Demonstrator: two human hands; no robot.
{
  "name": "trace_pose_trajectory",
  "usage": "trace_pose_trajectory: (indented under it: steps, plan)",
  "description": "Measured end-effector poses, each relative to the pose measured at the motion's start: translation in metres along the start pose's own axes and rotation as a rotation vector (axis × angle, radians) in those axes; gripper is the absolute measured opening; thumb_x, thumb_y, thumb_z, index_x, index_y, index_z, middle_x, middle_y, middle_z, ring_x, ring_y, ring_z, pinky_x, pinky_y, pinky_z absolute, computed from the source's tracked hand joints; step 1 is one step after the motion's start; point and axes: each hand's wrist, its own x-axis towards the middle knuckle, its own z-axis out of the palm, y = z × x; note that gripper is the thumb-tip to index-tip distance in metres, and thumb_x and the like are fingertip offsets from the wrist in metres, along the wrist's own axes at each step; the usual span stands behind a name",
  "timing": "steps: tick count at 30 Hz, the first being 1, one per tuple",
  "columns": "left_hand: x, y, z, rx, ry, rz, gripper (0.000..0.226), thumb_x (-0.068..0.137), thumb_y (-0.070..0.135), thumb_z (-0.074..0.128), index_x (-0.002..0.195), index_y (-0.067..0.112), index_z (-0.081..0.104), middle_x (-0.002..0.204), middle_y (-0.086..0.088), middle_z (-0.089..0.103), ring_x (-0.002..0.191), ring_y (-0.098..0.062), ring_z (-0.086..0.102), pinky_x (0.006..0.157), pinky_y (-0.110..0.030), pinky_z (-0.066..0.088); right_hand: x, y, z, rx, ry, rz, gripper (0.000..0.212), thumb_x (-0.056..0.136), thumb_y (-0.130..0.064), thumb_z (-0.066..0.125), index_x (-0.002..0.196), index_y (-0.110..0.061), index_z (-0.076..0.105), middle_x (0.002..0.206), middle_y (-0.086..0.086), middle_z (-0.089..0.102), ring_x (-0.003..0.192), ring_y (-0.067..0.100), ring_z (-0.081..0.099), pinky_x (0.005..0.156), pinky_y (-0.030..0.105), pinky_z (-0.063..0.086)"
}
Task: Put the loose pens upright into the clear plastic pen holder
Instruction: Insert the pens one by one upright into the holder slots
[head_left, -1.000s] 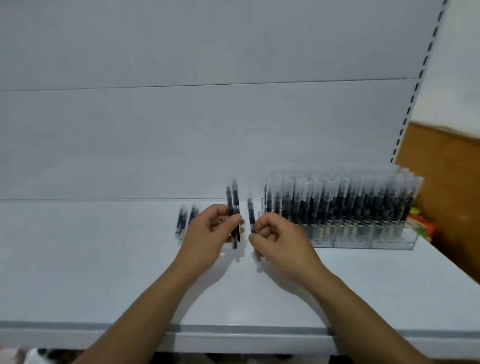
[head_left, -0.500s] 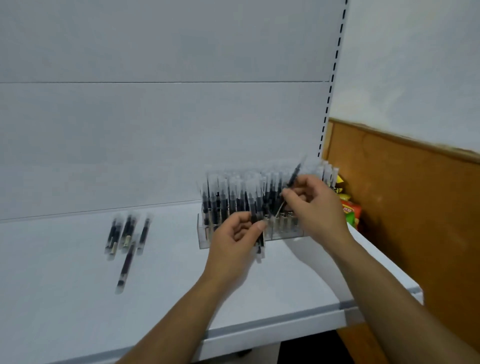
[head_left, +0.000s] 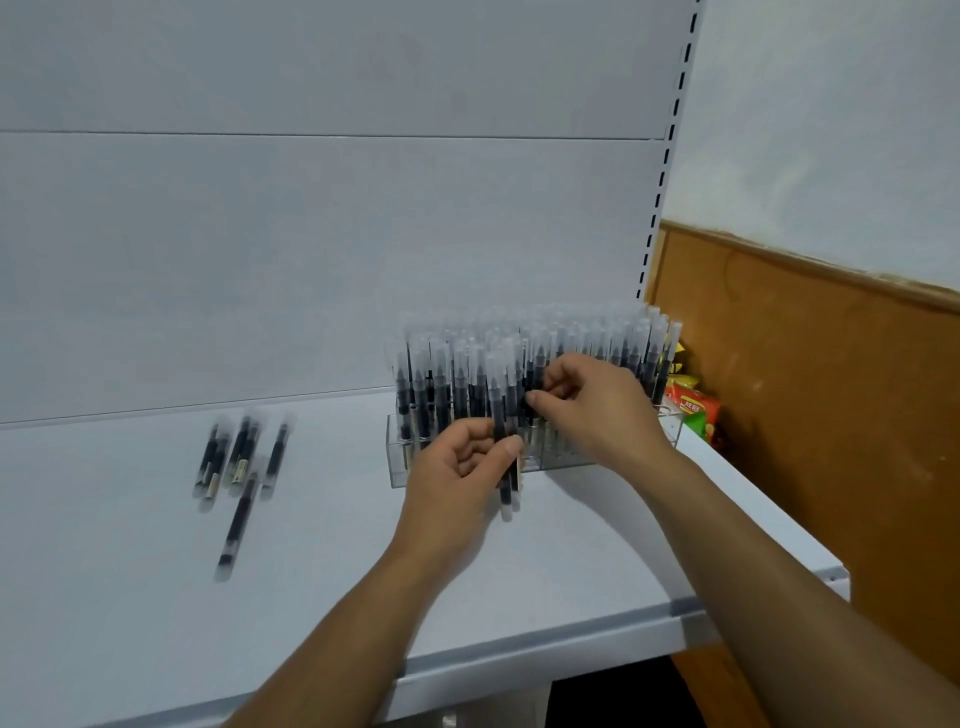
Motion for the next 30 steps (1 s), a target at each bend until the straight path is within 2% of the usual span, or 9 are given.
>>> trace_pose_trajectory:
  steps: [2, 5, 7, 14, 18, 21, 24, 27, 30]
  plan:
    - [-0.001, 0.000, 0.001, -0.009, 0.004, 0.001, 0.042, 0.069, 0.035, 0.076, 0.102, 0.009, 0.068, 0.093, -0.021, 0.068, 0.087, -0.033, 0.065, 0.085, -0.047, 0.054, 0.004, -0.003, -0.001, -0.041, -0.018, 0.009, 0.018, 0.084, -0.036, 0.073, 0.078, -0.030, 0.057, 0.070, -0.014, 0.059, 0.067, 0.000, 0.054, 0.055, 0.020, 0.039]
    - [0.000, 0.000, 0.000, -0.009, 0.006, 0.009, 0.039, 0.068, 0.035, 0.076, 0.099, 0.011, 0.069, 0.090, -0.019, 0.068, 0.086, -0.031, 0.065, 0.085, -0.045, 0.054, 0.007, -0.005, 0.000, -0.125, -0.102, 0.022, 0.018, 0.083, -0.033, 0.074, 0.076, -0.027, 0.059, 0.072, -0.011, 0.061, 0.070, 0.008, 0.057, 0.060, 0.026, 0.043]
    - [0.000, 0.000, 0.000, -0.029, -0.007, -0.001, 0.039, 0.069, 0.035, 0.077, 0.098, 0.011, 0.069, 0.092, -0.023, 0.067, 0.086, -0.032, 0.064, 0.087, -0.050, 0.053, 0.005, -0.004, 0.001, -0.121, -0.130, 0.019, 0.017, 0.084, -0.032, 0.074, 0.076, -0.028, 0.059, 0.072, -0.012, 0.062, 0.070, 0.007, 0.058, 0.061, 0.026, 0.043]
    - [-0.001, 0.000, -0.001, -0.025, -0.016, -0.002, 0.029, 0.073, 0.034, 0.081, 0.096, 0.018, 0.072, 0.091, -0.020, 0.068, 0.086, -0.032, 0.065, 0.087, -0.054, 0.052, -0.006, 0.002, 0.009, -0.015, -0.039, 0.036, 0.016, 0.084, -0.032, 0.075, 0.079, -0.027, 0.061, 0.070, -0.012, 0.060, 0.066, 0.001, 0.054, 0.055, 0.020, 0.036]
    - [-0.002, 0.003, 0.000, 0.001, -0.035, 0.010, 0.025, 0.071, 0.036, 0.078, 0.092, 0.023, 0.073, 0.086, -0.009, 0.071, 0.082, -0.026, 0.066, 0.078, -0.043, 0.056, -0.012, 0.004, 0.005, 0.039, -0.047, 0.045, 0.011, 0.085, -0.034, 0.074, 0.087, -0.025, 0.067, 0.074, -0.011, 0.063, 0.071, 0.005, 0.058, 0.060, 0.021, 0.042]
    - [-0.003, 0.005, 0.001, -0.024, -0.045, 0.009, 0.021, 0.073, 0.030, 0.076, 0.092, 0.020, 0.073, 0.085, -0.012, 0.070, 0.078, -0.030, 0.065, 0.068, -0.040, 0.055, -0.026, 0.007, 0.003, 0.229, 0.048, 0.028, 0.010, 0.090, -0.037, 0.065, 0.086, -0.029, 0.070, 0.070, -0.013, 0.064, 0.067, 0.003, 0.059, 0.061, 0.021, 0.046]
    - [-0.004, 0.006, 0.001, -0.046, -0.047, 0.001, 0.021, 0.079, 0.020, 0.073, 0.098, 0.011, 0.071, 0.090, -0.021, 0.069, 0.079, -0.035, 0.065, 0.065, -0.037, 0.057, -0.040, 0.002, 0.004, 0.438, -0.027, -0.040, 0.012, 0.091, -0.041, 0.063, 0.083, -0.035, 0.071, 0.070, -0.013, 0.065, 0.061, 0.000, 0.056, 0.055, 0.016, 0.045]
    - [-0.006, 0.010, 0.004, -0.037, -0.075, 0.019, 0.018, 0.080, 0.015, 0.072, 0.097, 0.010, 0.072, 0.094, -0.024, 0.069, 0.084, -0.034, 0.066, 0.065, -0.030, 0.056, -0.042, -0.005, 0.005, 0.475, -0.070, -0.062, 0.004, 0.086, -0.029, 0.072, 0.083, -0.030, 0.071, 0.069, -0.006, 0.064, 0.059, 0.004, 0.052, 0.055, 0.018, 0.045]
    - [-0.005, 0.010, 0.004, -0.031, -0.056, 0.036, 0.014, 0.082, 0.013, 0.071, 0.095, 0.011, 0.072, 0.088, -0.017, 0.072, 0.076, -0.025, 0.067, 0.062, -0.026, 0.055, -0.039, -0.009, 0.000, 0.516, -0.080, -0.051, 0.004, 0.087, -0.021, 0.072, 0.083, -0.021, 0.073, 0.070, 0.006, 0.064, 0.062, 0.009, 0.054, 0.057, 0.023, 0.046]
